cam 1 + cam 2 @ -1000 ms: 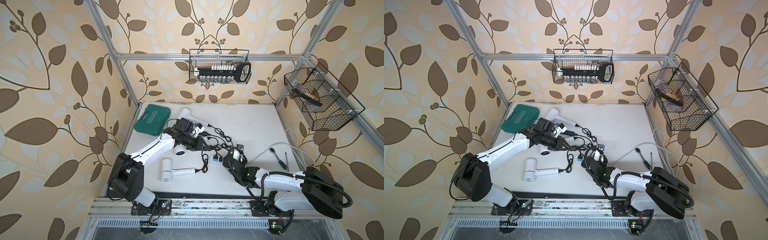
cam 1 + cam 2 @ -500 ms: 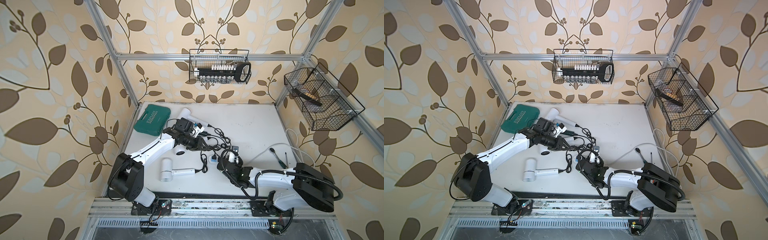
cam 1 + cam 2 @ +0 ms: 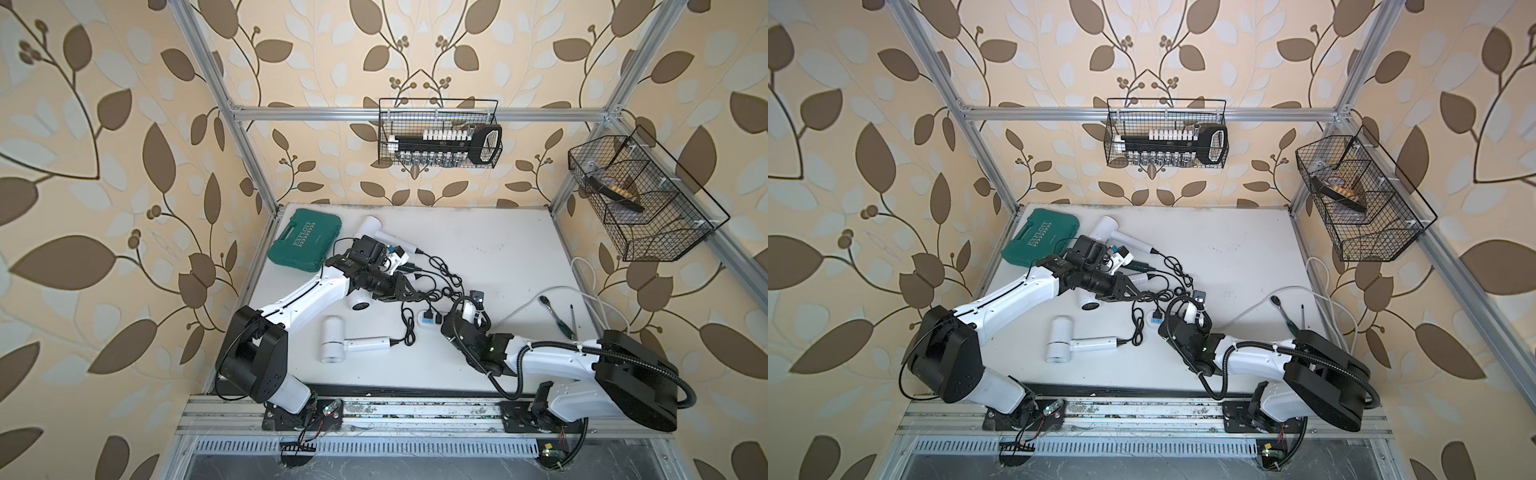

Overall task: Charge the blow dryers
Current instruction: Insert the plug into the socket.

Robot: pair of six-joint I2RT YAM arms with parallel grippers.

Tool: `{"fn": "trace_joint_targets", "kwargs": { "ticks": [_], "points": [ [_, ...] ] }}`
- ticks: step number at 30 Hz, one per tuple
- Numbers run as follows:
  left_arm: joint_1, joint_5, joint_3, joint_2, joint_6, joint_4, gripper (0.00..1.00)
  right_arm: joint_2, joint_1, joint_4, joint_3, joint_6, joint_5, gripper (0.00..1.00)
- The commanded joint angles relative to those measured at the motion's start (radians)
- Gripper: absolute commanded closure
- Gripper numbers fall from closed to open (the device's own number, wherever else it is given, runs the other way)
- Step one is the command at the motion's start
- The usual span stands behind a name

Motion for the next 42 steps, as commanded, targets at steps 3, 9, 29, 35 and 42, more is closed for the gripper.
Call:
{"fn": "trace_joint_targets", "kwargs": {
  "ticks": [3, 9, 29, 35, 42],
  "points": [
    [0.014, 0.014, -0.007, -0.014, 0.013, 0.001, 0.68, 0.131, 0.039, -0.241, 0.004, 0.041, -0.12, 1.0],
    [0.015, 0.005, -0.008, -0.022, 0.018, -0.007, 0.68, 0.106, 0.015, -0.135, -0.068, 0.081, -0.185, 1.0],
    [0.039, 0.0, 0.009, -0.127, -0.001, -0.039, 0.62, 0.009, -0.016, -0.526, 0.206, -0.149, -0.154, 0.01],
    [0.056, -0.027, 0.02, -0.183, -0.015, -0.048, 0.57, -0.162, -0.029, -0.606, 0.225, -0.219, -0.151, 0.02],
    [0.106, -0.055, 0.048, -0.212, -0.021, -0.062, 0.57, -0.397, -0.171, -0.667, 0.216, -0.318, -0.204, 0.02]
  ]
}}
